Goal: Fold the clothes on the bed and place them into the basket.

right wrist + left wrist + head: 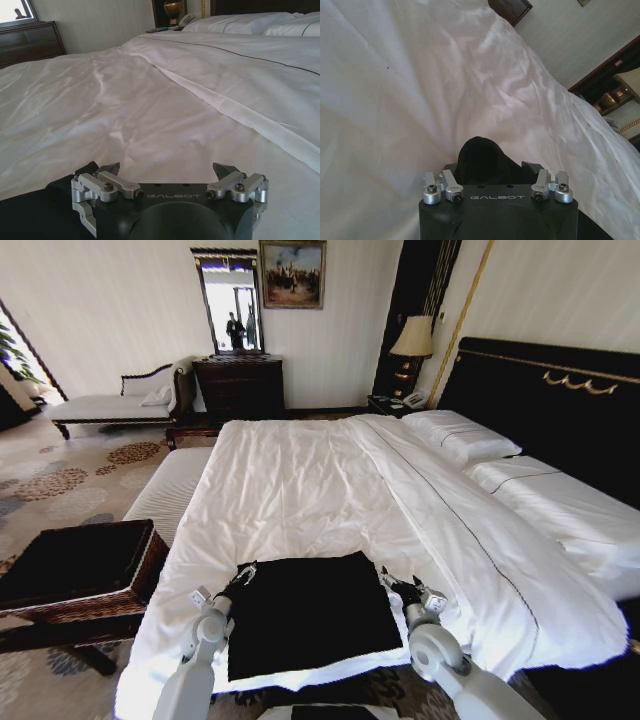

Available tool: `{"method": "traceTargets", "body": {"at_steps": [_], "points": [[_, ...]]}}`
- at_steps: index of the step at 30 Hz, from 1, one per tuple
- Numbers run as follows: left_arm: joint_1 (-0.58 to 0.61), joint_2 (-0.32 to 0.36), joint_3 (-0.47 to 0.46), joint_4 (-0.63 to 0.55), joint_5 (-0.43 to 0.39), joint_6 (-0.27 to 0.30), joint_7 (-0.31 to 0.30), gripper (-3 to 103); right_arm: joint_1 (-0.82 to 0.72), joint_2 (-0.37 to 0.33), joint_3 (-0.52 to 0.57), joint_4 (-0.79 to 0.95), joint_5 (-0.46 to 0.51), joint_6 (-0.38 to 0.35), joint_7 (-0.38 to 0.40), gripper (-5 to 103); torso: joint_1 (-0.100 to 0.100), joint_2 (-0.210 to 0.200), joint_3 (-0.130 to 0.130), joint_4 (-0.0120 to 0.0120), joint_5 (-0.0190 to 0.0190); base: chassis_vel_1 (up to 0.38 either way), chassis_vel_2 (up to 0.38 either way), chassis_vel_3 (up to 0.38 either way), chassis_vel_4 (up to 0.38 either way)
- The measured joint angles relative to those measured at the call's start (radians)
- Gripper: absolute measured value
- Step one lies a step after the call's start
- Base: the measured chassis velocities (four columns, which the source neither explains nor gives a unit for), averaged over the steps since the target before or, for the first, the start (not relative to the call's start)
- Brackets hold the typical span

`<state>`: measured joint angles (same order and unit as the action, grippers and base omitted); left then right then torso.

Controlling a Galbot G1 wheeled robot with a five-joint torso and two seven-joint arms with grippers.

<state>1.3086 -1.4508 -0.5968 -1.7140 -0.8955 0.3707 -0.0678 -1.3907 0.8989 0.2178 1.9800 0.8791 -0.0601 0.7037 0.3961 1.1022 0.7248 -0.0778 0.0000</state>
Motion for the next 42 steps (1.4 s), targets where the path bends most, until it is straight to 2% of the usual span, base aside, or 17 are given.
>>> {"method": "traceTargets", "body": {"at_steps": [1,3,5,6,9,11,14,15,17,18,20,21,24,27,33,38,42], "points": [[-0.002,-0.001,0.0,0.003,-0.001,-0.002,0.002,64,-0.001,-0.001,0.004,0.001,0.0,0.0,0.001,100,0.0,0.0,0.0,0.0,-0.0001,0.0,0.0,0.0,0.0],[-0.004,-0.002,-0.001,0.006,-0.002,-0.005,0.003,64,-0.002,-0.001,0.007,0.001,0.0,0.0,0.002,100,0.0,0.0,0.0,-0.0001,0.0,0.0,0.0,0.0,0.0],[-0.007,-0.003,-0.002,0.009,-0.003,-0.009,0.004,53,-0.003,-0.001,0.009,0.001,0.001,0.0,0.005,100,0.0,0.0,0.0,-0.0001,0.0,0.0,0.0,0.0,0.0],[-0.007,-0.003,-0.002,0.009,-0.003,-0.009,0.004,53,-0.003,-0.001,0.009,0.001,0.001,0.0,0.005,100,0.0,0.0,0.0,-0.0001,0.0,0.0,0.0,0.0,0.0],[-0.004,-0.003,-0.005,0.011,0.006,-0.026,0.009,37,0.0,0.002,0.006,-0.005,0.001,0.002,0.008,100,0.0,0.0,0.0,-0.0001,-0.0001,0.0,0.0,0.0,0.0],[-0.004,-0.003,-0.008,0.016,0.009,-0.031,0.011,37,0.003,0.004,0.003,-0.011,0.0,0.003,0.01,100,0.0,0.0,0.0,-0.0001,0.0,0.0,0.0,0.0,0.0],[-0.006,-0.002,-0.014,0.036,0.016,-0.047,0.013,21,0.017,0.006,-0.01,-0.031,-0.001,0.01,0.007,100,0.0,0.0,0.0,-0.0001,0.0,0.0,0.0,0.0,0.0],[-0.007,-0.001,-0.016,0.041,0.02,-0.052,0.013,15,0.024,0.006,-0.014,-0.042,0.002,0.02,-0.005,100,0.0,0.0,0.0,-0.0001,-0.0001,0.0,0.0,0.0,0.0],[-0.009,0.0,-0.019,0.046,0.022,-0.057,0.014,15,0.036,0.006,-0.02,-0.06,0.011,0.036,-0.029,100,0.0,0.0,0.0,-0.0002,-0.0001,0.0,0.0,0.0,0.0],[-0.01,0.0,-0.021,0.047,0.021,-0.059,0.015,5,0.051,0.006,-0.027,-0.079,0.024,0.056,-0.06,100,0.0,0.0,0.0,-0.0002,-0.0002,0.0,0.0,0.0,0.0],[-0.01,0.0,-0.024,0.047,0.014,-0.063,0.02,2,0.091,0.005,-0.048,-0.122,0.059,0.094,-0.131,100,0.0,0.0,0.0,-0.0002,0.0,0.0,0.0,0.0,0.0],[-0.01,0.0,-0.024,0.047,0.014,-0.063,0.02,2,0.091,0.005,-0.048,-0.122,0.059,0.094,-0.131,100,0.0,0.0,0.0,-0.0002,0.0,0.0,0.0,0.0,0.0],[-0.011,-0.003,-0.021,0.048,0.008,-0.07,0.028,1,0.174,0.013,-0.086,-0.201,0.105,0.147,-0.228,100,0.0,0.0,0.0,0.0001,0.0,0.0,0.0,0.0,0.0],[-0.012,-0.011,-0.017,0.052,0.009,-0.074,0.033,1,0.226,0.025,-0.104,-0.27,0.137,0.172,-0.293,100,0.0,0.0,0.0,0.0005,0.0001,0.0,0.0,0.0,0.0],[-0.02,-0.025,-0.029,0.046,-0.033,-0.091,0.044,1,0.253,0.043,-0.099,-0.321,0.249,0.158,-0.431,100,0.0,0.0,0.0,-0.0001,0.0,0.0,0.0,0.0,0.0],[-0.03,-0.028,-0.041,0.035,-0.066,-0.093,0.044,1,0.252,0.066,-0.092,-0.32,0.324,0.139,-0.465,100,0.0,0.0,0.0,-0.0003,-0.0001,0.0,0.0,0.0,0.0],[-0.018,-0.021,-0.06,0.009,-0.085,-0.093,0.044,1,0.278,0.098,-0.091,-0.354,0.407,0.143,-0.524,100,0.0,0.0,0.0,-0.0001,0.0,0.0,0.0,0.0,0.0]]}}
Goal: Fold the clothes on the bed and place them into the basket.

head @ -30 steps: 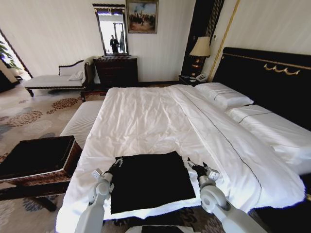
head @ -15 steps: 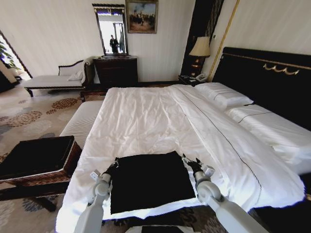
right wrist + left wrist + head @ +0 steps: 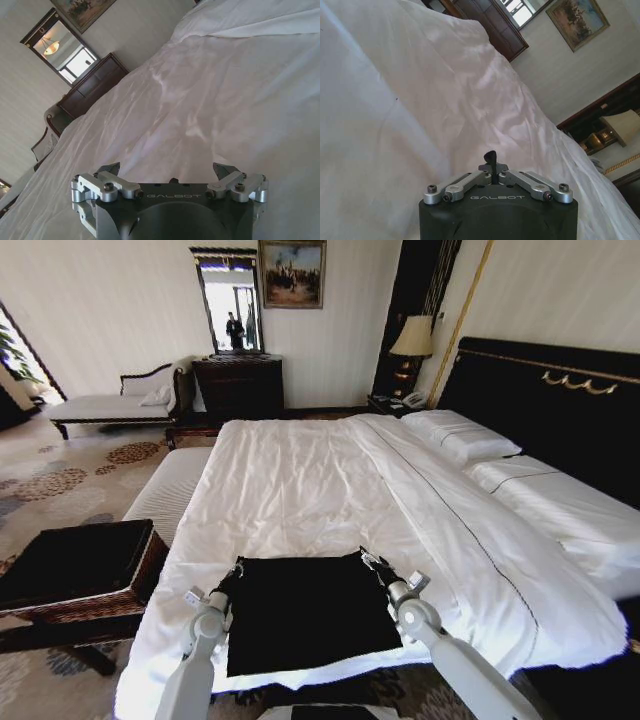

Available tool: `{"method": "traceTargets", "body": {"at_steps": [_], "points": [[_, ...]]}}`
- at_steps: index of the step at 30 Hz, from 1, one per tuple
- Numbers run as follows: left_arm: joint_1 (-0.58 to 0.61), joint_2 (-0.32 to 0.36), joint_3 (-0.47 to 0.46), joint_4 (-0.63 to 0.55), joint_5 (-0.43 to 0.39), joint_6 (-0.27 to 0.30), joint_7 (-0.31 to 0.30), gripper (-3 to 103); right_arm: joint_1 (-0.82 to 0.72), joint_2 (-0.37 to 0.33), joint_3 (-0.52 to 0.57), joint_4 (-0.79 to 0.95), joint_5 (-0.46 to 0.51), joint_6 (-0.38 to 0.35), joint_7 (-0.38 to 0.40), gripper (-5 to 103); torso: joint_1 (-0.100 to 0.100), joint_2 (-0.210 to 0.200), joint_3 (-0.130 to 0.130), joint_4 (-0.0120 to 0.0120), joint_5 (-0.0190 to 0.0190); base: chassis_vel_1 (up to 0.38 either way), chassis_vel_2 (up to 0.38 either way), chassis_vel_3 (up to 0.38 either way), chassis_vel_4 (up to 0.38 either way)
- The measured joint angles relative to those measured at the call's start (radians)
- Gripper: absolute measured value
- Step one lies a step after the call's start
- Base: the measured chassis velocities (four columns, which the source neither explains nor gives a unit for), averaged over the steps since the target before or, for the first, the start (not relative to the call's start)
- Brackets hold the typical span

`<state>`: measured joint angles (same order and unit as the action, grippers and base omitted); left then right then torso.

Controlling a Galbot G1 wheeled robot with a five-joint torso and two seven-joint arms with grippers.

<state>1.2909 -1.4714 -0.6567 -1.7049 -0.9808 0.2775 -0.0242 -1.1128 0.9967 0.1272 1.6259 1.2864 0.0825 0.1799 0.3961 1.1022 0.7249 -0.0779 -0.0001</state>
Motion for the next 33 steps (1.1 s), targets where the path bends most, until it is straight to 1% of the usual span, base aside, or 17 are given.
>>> {"method": "traceTargets", "body": {"at_steps": [11,13,14,16,17,19,20,21,22,23,24,26,28,29,30,32,33], "points": [[0.032,0.006,-0.026,-0.037,-0.015,0.0,-0.006,1,0.025,0.024,-0.01,-0.088,-0.002,-0.023,-0.083,101,0.0,0.0,0.0,-0.0001,0.0,0.0,0.0,0.0,0.0],[0.032,0.008,-0.026,-0.038,-0.015,0.0,-0.007,1,0.03,0.027,-0.014,-0.104,-0.01,-0.031,-0.098,92,0.0,0.0,0.0,-0.0001,0.0,0.0,0.0,0.0,0.0],[0.032,0.009,-0.026,-0.038,-0.015,0.0,-0.007,1,0.033,0.029,-0.017,-0.11,-0.013,-0.033,-0.102,92,0.0,0.0,0.0,0.0,0.0,0.0,0.0,0.0,0.0],[0.032,0.009,-0.025,-0.038,-0.015,0.0,-0.008,1,0.037,0.032,-0.023,-0.121,-0.019,-0.036,-0.109,82,0.0,0.0,0.0,0.0001,0.0,0.0,0.0,0.0,0.0],[0.032,0.009,-0.025,-0.038,-0.015,0.0,-0.008,1,0.037,0.032,-0.023,-0.121,-0.019,-0.036,-0.109,82,0.0,0.0,0.0,0.0001,0.0,0.0,0.0,0.0,0.0],[0.032,0.009,-0.025,-0.035,-0.014,0.0,-0.008,1,0.037,0.033,-0.027,-0.125,-0.023,-0.037,-0.118,71,0.0,0.0,0.0,0.0,0.0,0.0,0.0,0.0,0.0],[0.032,0.009,-0.025,-0.034,-0.014,0.0,-0.008,1,0.037,0.033,-0.028,-0.127,-0.024,-0.037,-0.12,71,0.0,0.0,0.0,0.0,0.0,0.0,0.0,0.0,0.0],[0.032,0.01,-0.025,-0.033,-0.013,0.0,-0.009,1,0.037,0.034,-0.029,-0.129,-0.026,-0.037,-0.123,65,0.0,0.0,0.0,0.0,0.0,0.0,0.0,0.0,0.0],[0.032,0.01,-0.025,-0.033,-0.013,0.0,-0.009,1,0.037,0.034,-0.029,-0.129,-0.026,-0.037,-0.123,65,0.0,0.0,0.0,0.0,0.0,0.0,0.0,0.0,0.0],[0.033,0.011,-0.025,-0.032,-0.013,0.0,-0.009,1,0.037,0.037,-0.03,-0.134,-0.032,-0.037,-0.128,60,0.0,0.0,0.0,0.0,0.0,0.0,0.0,0.0,0.0],[0.033,0.012,-0.025,-0.03,-0.013,0.0,-0.009,1,0.037,0.041,-0.032,-0.143,-0.045,-0.027,-0.136,49,0.0,0.0,0.0,0.0,0.0001,0.0,0.0,0.0,0.0],[0.033,0.012,-0.025,-0.03,-0.013,0.001,-0.009,1,0.038,0.043,-0.033,-0.148,-0.053,-0.021,-0.139,49,0.0,0.0,0.0,0.0,0.0001,0.0,0.0,0.0,0.0],[0.034,0.013,-0.026,-0.029,-0.013,0.0,-0.009,1,0.04,0.044,-0.033,-0.153,-0.058,-0.009,-0.142,38,0.0,0.0,0.0,0.0,0.0001,0.0,0.0,0.0,0.0],[0.034,0.013,-0.027,-0.029,-0.013,0.0,-0.009,1,0.04,0.044,-0.034,-0.153,-0.059,-0.007,-0.142,38,0.0,0.0,0.0,0.0,0.0001,0.0,0.0,0.0,0.0],[0.036,0.013,-0.027,-0.028,-0.013,0.0,-0.009,1,0.04,0.044,-0.033,-0.155,-0.058,0.003,-0.142,27,0.0,0.0,0.0,0.0,0.0001,0.0,0.0,0.0,0.0],[0.037,0.013,-0.027,-0.028,-0.013,0.0,-0.009,1,0.041,0.045,-0.031,-0.158,-0.058,0.015,-0.142,27,0.0,0.0,0.0,0.0,0.0001,0.0,0.0,0.0,0.0],[0.038,0.013,-0.027,-0.027,-0.012,0.0,-0.009,1,0.042,0.047,-0.031,-0.161,-0.058,0.028,-0.141,22,0.0,0.0,0.0,0.0,0.0001,0.0,0.0,0.0,0.0]]}}
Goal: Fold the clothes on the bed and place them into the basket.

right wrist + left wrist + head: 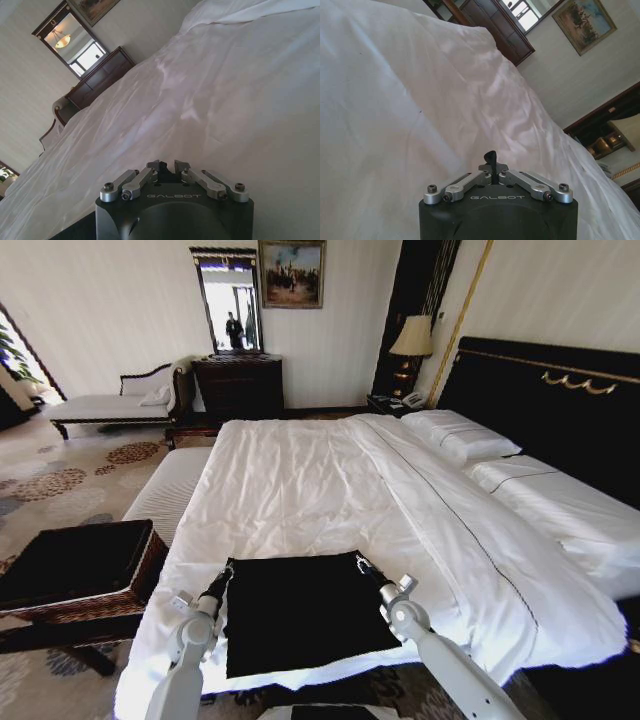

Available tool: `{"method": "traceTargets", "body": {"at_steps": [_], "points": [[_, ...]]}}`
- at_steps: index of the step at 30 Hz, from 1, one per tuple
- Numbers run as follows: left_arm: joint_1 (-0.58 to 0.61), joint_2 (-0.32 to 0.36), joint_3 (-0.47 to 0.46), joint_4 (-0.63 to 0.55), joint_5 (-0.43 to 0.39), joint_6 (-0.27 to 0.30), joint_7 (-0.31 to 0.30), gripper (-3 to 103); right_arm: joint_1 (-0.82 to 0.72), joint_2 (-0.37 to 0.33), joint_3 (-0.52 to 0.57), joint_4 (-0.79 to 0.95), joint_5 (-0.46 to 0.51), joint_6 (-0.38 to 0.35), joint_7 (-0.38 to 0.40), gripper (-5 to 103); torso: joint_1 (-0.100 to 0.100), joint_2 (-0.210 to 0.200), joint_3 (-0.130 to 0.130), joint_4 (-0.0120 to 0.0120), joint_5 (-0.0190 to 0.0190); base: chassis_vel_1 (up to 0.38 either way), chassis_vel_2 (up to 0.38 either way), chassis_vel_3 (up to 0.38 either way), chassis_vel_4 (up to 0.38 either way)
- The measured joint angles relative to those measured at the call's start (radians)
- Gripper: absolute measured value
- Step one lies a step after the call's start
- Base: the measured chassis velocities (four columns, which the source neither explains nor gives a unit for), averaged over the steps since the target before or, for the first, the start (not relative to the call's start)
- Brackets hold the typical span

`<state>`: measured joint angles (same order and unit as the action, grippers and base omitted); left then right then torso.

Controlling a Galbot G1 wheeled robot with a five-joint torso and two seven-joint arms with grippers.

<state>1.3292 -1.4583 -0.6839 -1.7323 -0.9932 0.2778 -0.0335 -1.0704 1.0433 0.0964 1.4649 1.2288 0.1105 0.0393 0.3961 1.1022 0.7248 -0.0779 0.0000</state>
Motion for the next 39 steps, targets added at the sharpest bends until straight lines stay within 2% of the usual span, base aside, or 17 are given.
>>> {"method": "traceTargets", "body": {"at_steps": [2,3,5,14,21,24,25,26,27,30,33,36,39], "points": [[0.001,0.0,0.0,0.001,0.001,0.0,0.0,1,0.001,0.005,0.002,-0.006,0.005,0.03,0.004,12,0.0,0.0,0.0,0.0,0.0,0.0,0.0,0.0,0.0],[0.001,0.0,0.0,0.001,0.001,0.0,0.0,1,0.001,0.005,0.002,-0.006,0.005,0.03,0.004,12,0.0,0.0,0.0,0.0,0.0,0.0,0.0,0.0,0.0],[0.002,0.0,0.001,0.002,0.002,0.0,0.0,1,0.001,0.012,0.004,-0.007,0.015,0.05,0.007,3,0.0,0.0,0.0,0.0,0.0,0.0,0.0,0.0,0.0],[0.007,-0.002,0.001,0.007,0.006,-0.003,0.003,1,0.001,0.029,0.013,-0.015,0.019,0.1,0.018,2,0.0,0.0,0.0,0.0001,0.0,0.0,0.0,0.0,0.0],[0.01,-0.004,0.01,0.01,0.014,-0.005,0.004,1,-0.018,0.024,0.004,-0.008,-0.041,0.1,0.005,-2,0.0,0.0,0.0,0.0,0.0,0.0,0.0,0.0,0.0],[0.009,-0.007,0.014,0.01,0.018,-0.005,0.004,1,-0.019,0.031,0.001,-0.008,-0.053,0.098,0.007,14,0.0,0.0,0.0,0.0,0.0,0.0,0.0,0.0,0.0],[0.009,-0.007,0.014,0.01,0.018,-0.005,0.004,1,-0.019,0.031,0.001,-0.008,-0.053,0.098,0.007,14,0.0,0.0,0.0,0.0,0.0,0.0,0.0,0.0,0.0],[0.009,-0.006,0.013,0.01,0.018,-0.005,0.005,1,-0.017,0.033,0.004,-0.008,-0.051,0.098,0.008,19,0.0,0.0,0.0,0.0001,0.0,0.0,0.0,0.0,0.0],[0.008,-0.005,0.011,0.011,0.017,-0.005,0.005,1,-0.016,0.034,0.01,-0.006,-0.041,0.099,0.009,25,0.0,0.0,0.0,0.0,0.0,0.0,0.0,0.0,0.0],[0.006,0.0,0.004,0.015,0.014,-0.005,0.005,1,-0.011,0.036,0.022,-0.002,-0.003,0.106,0.009,30,0.0,0.0,0.0,-0.0001,-0.0002,0.0,0.0,0.0,0.0],[0.004,0.009,-0.008,0.019,0.005,-0.005,0.005,1,-0.006,0.037,0.029,0.001,0.057,0.124,0.006,46,0.0,0.0,0.0,-0.0001,-0.0001,0.0,0.0,0.0,0.0],[0.004,0.011,-0.01,0.02,0.001,-0.005,0.006,1,-0.006,0.038,0.03,0.007,0.093,0.129,0.004,51,0.0,0.0,0.0,-0.0001,-0.0001,0.0,0.0,0.0,0.0],[0.004,0.01,-0.01,0.02,0.002,-0.005,0.006,1,-0.008,0.035,0.023,0.007,0.111,0.11,0.006,68,0.0,0.0,0.0,-0.0001,-0.0001,0.0,0.0,0.0,0.0]]}}
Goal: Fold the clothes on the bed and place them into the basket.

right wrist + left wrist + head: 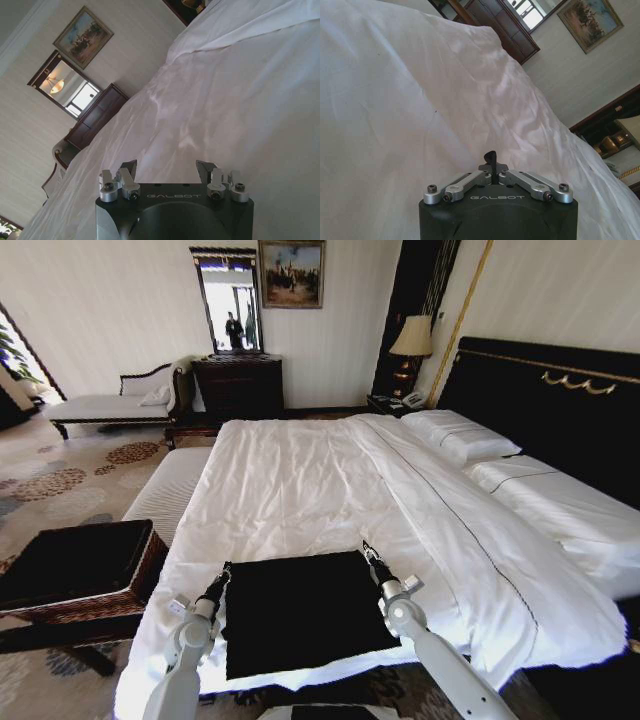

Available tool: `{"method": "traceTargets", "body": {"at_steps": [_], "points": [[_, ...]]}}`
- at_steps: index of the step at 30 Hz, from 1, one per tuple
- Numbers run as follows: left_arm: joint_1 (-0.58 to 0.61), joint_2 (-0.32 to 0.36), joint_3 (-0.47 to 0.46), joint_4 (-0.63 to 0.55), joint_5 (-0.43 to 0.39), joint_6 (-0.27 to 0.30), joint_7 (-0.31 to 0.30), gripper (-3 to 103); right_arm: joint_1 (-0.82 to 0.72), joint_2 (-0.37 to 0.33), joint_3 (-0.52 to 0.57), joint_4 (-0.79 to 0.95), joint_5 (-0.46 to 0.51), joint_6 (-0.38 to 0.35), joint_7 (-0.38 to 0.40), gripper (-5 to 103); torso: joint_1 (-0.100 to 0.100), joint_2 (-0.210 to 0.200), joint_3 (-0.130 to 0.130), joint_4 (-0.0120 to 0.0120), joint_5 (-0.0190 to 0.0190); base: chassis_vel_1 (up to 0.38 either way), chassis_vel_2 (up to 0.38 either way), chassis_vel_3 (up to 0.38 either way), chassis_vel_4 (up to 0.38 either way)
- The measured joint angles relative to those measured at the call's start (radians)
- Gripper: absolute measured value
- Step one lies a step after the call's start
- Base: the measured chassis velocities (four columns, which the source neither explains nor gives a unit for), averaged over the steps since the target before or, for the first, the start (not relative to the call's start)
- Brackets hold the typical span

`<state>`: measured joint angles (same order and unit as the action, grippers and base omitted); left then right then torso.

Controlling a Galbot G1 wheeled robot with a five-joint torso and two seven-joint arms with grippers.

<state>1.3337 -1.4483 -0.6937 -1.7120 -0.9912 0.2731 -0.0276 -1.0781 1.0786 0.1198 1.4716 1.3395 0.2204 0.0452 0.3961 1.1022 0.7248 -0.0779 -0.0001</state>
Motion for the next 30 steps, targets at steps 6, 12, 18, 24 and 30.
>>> {"method": "traceTargets", "body": {"at_steps": [6,12,18,24,30], "points": [[0.001,-0.001,-0.001,0.0,0.001,0.0,0.0,1,0.009,0.007,-0.022,-0.028,-0.01,-0.045,-0.008,89,0.0,0.0,0.0,0.0,0.0,0.0,0.0,0.0,0.0],[0.008,0.008,-0.008,-0.004,0.0,0.0,0.0,1,0.024,0.016,-0.04,-0.053,-0.016,-0.059,-0.046,100,0.0,0.0,0.0,-0.0001,-0.0001,0.0,0.0,0.0,0.0],[0.013,0.007,-0.006,-0.01,0.002,-0.001,0.0,1,0.04,0.022,-0.05,-0.082,-0.02,-0.063,-0.087,91,0.0,0.0,0.0,0.0002,0.0001,0.0,0.0,0.0,0.0],[0.012,0.006,-0.004,-0.01,0.003,-0.002,0.0,1,0.04,0.01,-0.053,-0.087,-0.026,-0.065,-0.111,70,0.0,0.0,0.0,0.0002,0.0003,0.0,0.0,0.0,0.0],[0.01,0.007,-0.003,-0.01,0.003,-0.002,0.0,1,0.025,-0.009,-0.045,-0.082,-0.036,-0.082,-0.171,48,0.0,0.0,0.0,0.0001,0.0001,0.0,0.0,0.0,0.0]]}}
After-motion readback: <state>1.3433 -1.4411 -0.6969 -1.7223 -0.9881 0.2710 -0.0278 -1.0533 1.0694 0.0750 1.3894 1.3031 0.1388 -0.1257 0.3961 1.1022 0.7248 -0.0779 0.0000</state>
